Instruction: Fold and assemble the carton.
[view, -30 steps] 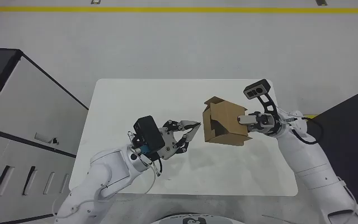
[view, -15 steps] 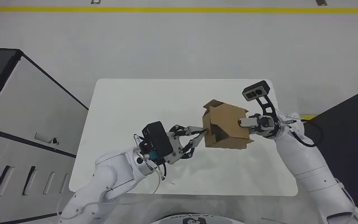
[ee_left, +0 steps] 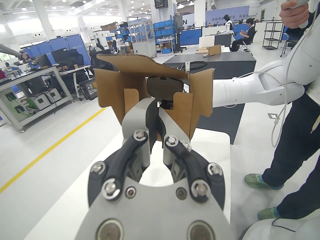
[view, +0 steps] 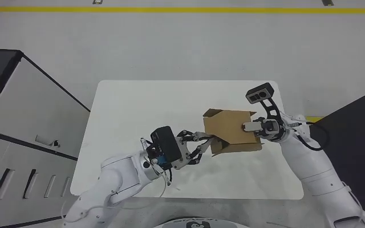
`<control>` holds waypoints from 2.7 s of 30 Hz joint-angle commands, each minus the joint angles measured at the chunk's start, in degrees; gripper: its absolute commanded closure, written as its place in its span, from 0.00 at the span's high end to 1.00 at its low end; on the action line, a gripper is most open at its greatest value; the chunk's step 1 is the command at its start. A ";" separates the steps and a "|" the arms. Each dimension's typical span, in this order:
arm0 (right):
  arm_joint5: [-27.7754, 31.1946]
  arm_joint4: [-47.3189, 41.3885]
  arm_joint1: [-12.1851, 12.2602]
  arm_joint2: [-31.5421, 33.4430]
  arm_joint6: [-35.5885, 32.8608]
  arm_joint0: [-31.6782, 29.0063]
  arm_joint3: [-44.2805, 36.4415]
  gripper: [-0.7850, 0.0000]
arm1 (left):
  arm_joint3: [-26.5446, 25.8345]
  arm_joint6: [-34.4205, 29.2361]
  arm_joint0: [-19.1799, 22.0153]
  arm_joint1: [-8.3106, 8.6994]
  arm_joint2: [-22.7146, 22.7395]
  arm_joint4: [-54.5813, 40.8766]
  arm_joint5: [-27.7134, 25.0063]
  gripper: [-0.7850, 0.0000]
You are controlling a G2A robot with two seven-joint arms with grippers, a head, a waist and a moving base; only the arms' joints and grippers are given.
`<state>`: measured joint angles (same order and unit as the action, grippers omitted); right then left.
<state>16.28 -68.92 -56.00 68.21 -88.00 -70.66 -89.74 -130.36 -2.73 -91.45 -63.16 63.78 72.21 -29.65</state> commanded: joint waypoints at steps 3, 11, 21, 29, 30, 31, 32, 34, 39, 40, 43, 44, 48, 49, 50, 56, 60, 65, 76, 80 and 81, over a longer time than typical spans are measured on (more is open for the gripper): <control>0.00 -0.23 -0.07 -0.03 0.00 -0.04 -0.27 0.00 | 0.05 -0.12 0.16 0.00 -0.19 -0.10 -0.02 0.00; 0.00 -0.48 -0.10 -0.35 0.00 -0.16 -0.65 0.00 | 0.18 -0.21 0.43 -0.06 -0.96 -0.26 0.23 0.00; 0.00 -0.59 -0.16 -0.85 0.00 -0.15 -0.91 0.00 | 0.18 -0.50 0.49 -0.08 -1.60 0.03 0.68 0.00; 0.00 -0.23 -0.18 -0.25 0.00 -0.35 -0.07 0.00 | -0.45 -0.14 0.23 0.02 -0.44 -0.20 1.64 0.00; 0.00 -0.27 -0.17 0.01 0.00 -0.45 0.02 0.00 | -0.57 -0.04 0.22 0.04 -0.11 -0.31 1.82 0.00; 0.00 -0.29 -0.15 0.29 0.00 -0.56 0.11 0.00 | -0.72 0.14 0.22 0.05 0.25 -0.46 2.02 0.00; 0.00 -0.33 -0.14 0.61 0.00 -0.69 0.25 0.00 | -0.89 0.26 0.23 0.07 0.62 -0.51 2.16 0.00; 0.00 -0.37 -0.11 1.25 0.00 -0.99 0.45 0.00 | -1.22 0.61 0.23 0.10 1.31 -0.91 2.43 0.00; 0.01 -1.29 -0.30 2.52 0.00 -1.79 0.51 0.00 | -1.93 1.13 0.20 0.18 2.87 -1.27 3.06 0.00; 0.01 -1.65 -0.40 2.64 0.00 -1.93 0.53 0.00 | -2.07 1.32 0.13 0.18 3.14 -1.32 3.25 0.00; 0.01 -2.75 -0.78 2.93 0.00 -2.14 0.92 0.00 | -2.50 1.80 -0.28 0.21 3.95 -1.25 4.04 0.00; 0.01 -2.73 -0.87 3.11 0.00 -2.09 1.21 0.00 | -2.60 1.58 -0.45 0.24 4.48 -0.46 4.83 0.00; 0.01 -2.73 -0.87 3.11 0.00 -2.09 1.21 0.00 | -2.72 0.88 -0.64 0.28 5.22 1.14 6.17 0.00; 0.01 -2.73 -0.87 3.11 0.00 -2.09 1.21 0.00 | -2.72 0.88 -0.64 0.28 5.22 1.14 6.17 0.00; 0.01 -2.73 -0.87 3.11 0.00 -2.09 1.21 0.00 | -2.72 0.88 -0.64 0.28 5.22 1.14 6.17 0.00; -1.00 -7.06 -1.68 2.28 1.03 -2.83 1.79 0.00 | -3.32 2.56 -0.32 0.11 5.15 -1.49 6.24 0.00; -0.55 -10.16 -2.48 1.60 0.00 -2.54 3.20 0.00 | -4.08 3.40 -0.07 0.09 5.37 -3.70 4.83 0.00; -0.04 -12.23 -3.40 0.54 0.00 -2.16 3.71 0.00 | -4.29 2.53 0.23 0.12 5.16 -4.15 3.40 0.00; 0.00 -12.42 -4.75 -1.42 0.00 -2.50 1.36 0.00 | -4.08 2.10 2.42 -0.30 1.68 -4.36 2.77 0.00; 0.00 -11.73 -4.84 -1.50 0.00 -2.92 1.23 0.00 | -3.72 1.78 3.44 -0.45 0.98 -4.73 2.58 0.00; 0.00 -11.63 -4.84 -1.46 0.00 -3.02 1.24 0.00 | -3.64 1.68 3.62 -0.47 0.79 -4.72 2.48 0.00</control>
<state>16.28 -80.64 -60.84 66.70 -88.00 -73.57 -88.53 -134.08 -0.92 -88.02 -63.61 64.78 67.48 -27.02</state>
